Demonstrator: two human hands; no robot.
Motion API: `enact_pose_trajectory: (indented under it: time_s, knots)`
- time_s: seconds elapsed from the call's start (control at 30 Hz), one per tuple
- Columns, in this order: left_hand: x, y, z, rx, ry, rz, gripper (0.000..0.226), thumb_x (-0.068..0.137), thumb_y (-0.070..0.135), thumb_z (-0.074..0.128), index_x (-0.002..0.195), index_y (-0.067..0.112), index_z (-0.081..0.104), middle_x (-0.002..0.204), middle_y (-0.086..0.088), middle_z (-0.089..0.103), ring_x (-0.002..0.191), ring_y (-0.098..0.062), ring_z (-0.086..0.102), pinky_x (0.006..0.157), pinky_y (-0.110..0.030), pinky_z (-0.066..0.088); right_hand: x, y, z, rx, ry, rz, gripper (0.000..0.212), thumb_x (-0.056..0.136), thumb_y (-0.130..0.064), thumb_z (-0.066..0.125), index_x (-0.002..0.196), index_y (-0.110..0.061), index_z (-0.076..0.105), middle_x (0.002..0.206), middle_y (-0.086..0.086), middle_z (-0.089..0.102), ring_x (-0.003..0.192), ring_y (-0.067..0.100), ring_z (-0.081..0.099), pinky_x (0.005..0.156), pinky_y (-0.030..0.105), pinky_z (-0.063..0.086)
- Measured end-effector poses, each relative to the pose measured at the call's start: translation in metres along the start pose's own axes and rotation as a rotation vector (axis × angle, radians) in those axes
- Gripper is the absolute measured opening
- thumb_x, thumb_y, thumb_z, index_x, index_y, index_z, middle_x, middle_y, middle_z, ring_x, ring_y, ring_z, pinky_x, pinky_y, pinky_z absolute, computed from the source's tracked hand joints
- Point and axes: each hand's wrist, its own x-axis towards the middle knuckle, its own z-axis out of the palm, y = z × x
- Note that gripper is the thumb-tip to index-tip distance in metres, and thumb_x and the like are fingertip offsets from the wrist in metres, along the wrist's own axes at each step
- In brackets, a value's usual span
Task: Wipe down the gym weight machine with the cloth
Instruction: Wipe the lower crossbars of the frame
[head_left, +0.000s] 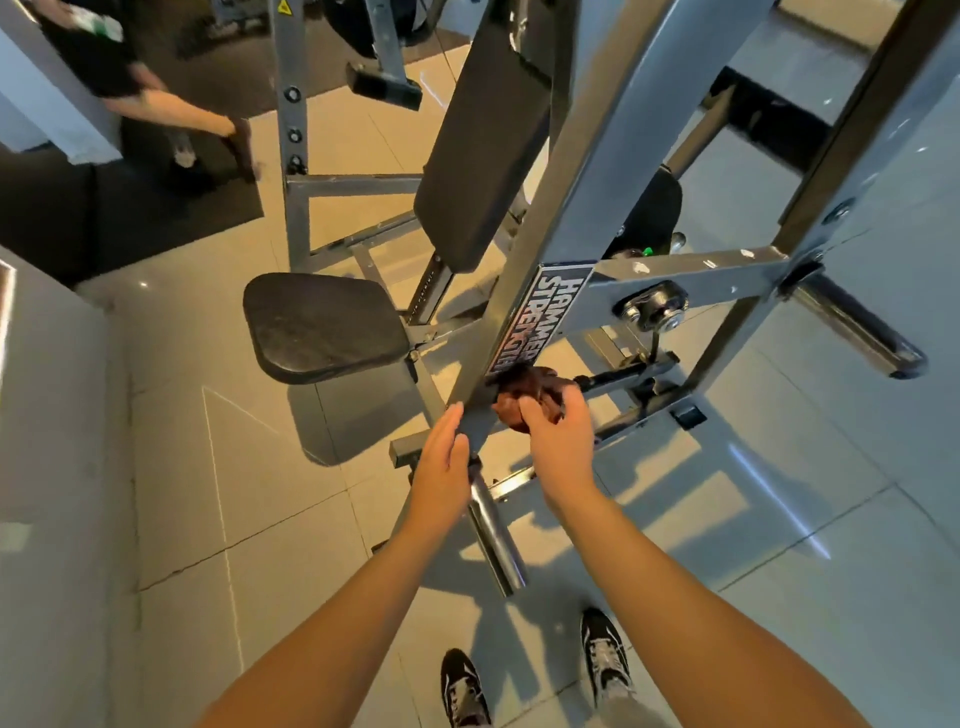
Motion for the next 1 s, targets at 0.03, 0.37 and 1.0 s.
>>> enact_pose_trajectory:
  time_s: [0.03, 0.37, 1.0]
  knots:
    - [0.0, -0.004, -0.001, -0.008, -0.04, 0.008, 0.046, 0.11, 0.021, 0.033, 0.157, 0.021, 0.032, 0.158, 0.011, 0.033, 0.146, -0.001, 0.025, 0.117, -0.018, 0.016, -0.003, 0.006, 0.009, -0.016, -0.006, 0.004, 0.013, 0.085, -0.033, 0.067, 0.098, -0.033, 0.064, 0.108, 0.004, 0.067, 0.101, 0.02, 0.066, 0.088, 0.042, 0.057]
    - [0.004, -0.067, -0.024, -0.035, -0.234, -0.054, 0.038, 0.109, 0.028, 0.037, 0.141, 0.043, 0.046, 0.142, 0.022, 0.05, 0.132, 0.011, 0.044, 0.115, -0.018, 0.033, -0.033, 0.074, 0.072, -0.235, -0.002, 0.144, 0.017, 0.092, -0.016, 0.069, 0.108, -0.017, 0.071, 0.101, -0.006, 0.065, 0.099, 0.018, 0.063, 0.069, 0.004, 0.039]
    - [0.012, -0.055, -0.021, -0.178, -0.202, -0.06, 0.043, 0.11, 0.03, 0.032, 0.152, 0.029, 0.038, 0.157, 0.004, 0.033, 0.145, -0.011, 0.032, 0.122, -0.033, 0.026, -0.025, 0.039, 0.06, -0.256, 0.215, -0.001, 0.012, 0.096, -0.025, 0.063, 0.093, -0.014, 0.061, 0.096, 0.002, 0.058, 0.082, 0.008, 0.054, 0.065, 0.013, 0.043]
